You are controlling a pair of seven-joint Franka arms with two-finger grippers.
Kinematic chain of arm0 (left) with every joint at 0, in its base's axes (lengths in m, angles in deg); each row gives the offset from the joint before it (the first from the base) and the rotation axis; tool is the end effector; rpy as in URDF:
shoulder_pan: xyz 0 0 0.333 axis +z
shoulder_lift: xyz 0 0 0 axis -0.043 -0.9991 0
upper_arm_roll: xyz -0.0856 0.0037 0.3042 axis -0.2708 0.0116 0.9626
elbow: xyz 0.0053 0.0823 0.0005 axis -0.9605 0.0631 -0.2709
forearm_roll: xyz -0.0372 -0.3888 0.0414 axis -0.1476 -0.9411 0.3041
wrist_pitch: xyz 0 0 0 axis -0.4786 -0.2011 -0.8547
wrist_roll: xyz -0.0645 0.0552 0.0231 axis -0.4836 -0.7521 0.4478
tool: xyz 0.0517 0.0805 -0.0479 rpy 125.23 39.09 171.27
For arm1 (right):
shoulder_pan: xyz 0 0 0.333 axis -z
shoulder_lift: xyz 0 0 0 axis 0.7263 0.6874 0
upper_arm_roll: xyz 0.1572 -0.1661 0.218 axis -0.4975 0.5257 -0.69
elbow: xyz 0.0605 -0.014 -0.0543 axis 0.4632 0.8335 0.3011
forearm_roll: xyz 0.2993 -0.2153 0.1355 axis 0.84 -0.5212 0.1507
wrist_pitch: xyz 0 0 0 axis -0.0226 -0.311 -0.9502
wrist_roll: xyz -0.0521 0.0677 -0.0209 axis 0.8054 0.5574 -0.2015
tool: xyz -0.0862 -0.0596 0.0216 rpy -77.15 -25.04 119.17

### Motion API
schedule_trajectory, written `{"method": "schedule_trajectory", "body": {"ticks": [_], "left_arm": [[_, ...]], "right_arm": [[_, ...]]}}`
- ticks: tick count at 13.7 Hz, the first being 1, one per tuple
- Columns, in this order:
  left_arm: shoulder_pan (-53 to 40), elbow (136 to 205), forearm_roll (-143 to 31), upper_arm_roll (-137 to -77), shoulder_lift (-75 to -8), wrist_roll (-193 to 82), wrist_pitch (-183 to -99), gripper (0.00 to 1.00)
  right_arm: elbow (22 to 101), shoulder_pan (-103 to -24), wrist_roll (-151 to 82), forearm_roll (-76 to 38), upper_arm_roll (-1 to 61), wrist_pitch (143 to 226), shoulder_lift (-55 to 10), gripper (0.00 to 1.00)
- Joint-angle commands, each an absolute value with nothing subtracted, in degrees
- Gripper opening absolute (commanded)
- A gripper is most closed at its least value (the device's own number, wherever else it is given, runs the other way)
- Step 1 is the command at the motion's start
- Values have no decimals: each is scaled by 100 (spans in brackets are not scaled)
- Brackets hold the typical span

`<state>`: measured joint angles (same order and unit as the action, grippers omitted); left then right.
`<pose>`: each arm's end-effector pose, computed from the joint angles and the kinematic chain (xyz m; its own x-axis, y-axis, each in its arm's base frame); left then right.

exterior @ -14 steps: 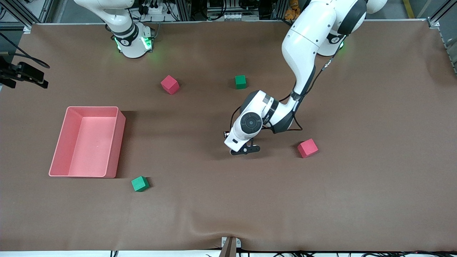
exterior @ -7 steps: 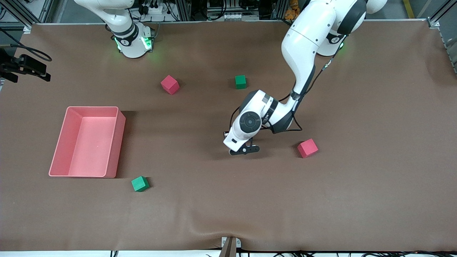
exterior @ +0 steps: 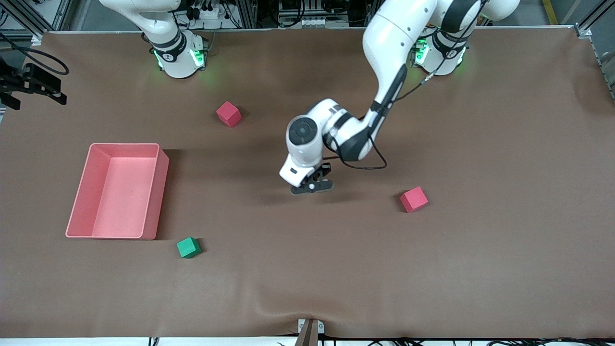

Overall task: Place and upright button with both arms
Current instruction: 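Carry the button with the left gripper and lower it upright onto the table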

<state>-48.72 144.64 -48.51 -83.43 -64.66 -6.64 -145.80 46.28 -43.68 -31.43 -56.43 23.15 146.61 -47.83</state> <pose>0.5083 -0.5497 0.2371 0.9888 0.1431 0.0414 0.1445 -0.9890 -0.0311 0.5223 -0.0136 0.6718 0.9899 0.1170 -0.0805 0.1167 -0.9931 -0.0076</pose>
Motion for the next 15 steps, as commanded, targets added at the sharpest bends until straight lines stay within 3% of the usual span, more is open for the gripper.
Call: {"method": "schedule_trajectory", "body": {"ticks": [1,4,8,11,12,15], "left_arm": [[-5526,14322,-4595,-7752,-6389,0,-14502,0],[-6598,14198,-3920,-6619,-6433,1431,-14573,0],[-6871,14233,-3778,-6529,-6441,2598,-14424,5],[-7382,14347,-2024,-6414,-6617,4474,-14327,5],[-7417,14365,-1872,-6458,-6626,4633,-14292,0],[-7602,14357,-1144,-6458,-6915,5080,-14292,0]], "right_arm": [[4554,-4341,-3427,-5553,2344,14615,-4734,100],[4659,-4342,-3799,-5422,2353,14764,-4734,100],[4764,-4377,-3852,-5290,2476,14871,-4743,100],[4765,-4438,-3939,-5360,2476,14862,-4743,100],[4765,-4429,-4070,-5360,2467,14844,-4743,100],[4773,-4412,-4081,-5360,2467,14827,-4734,100]]}}
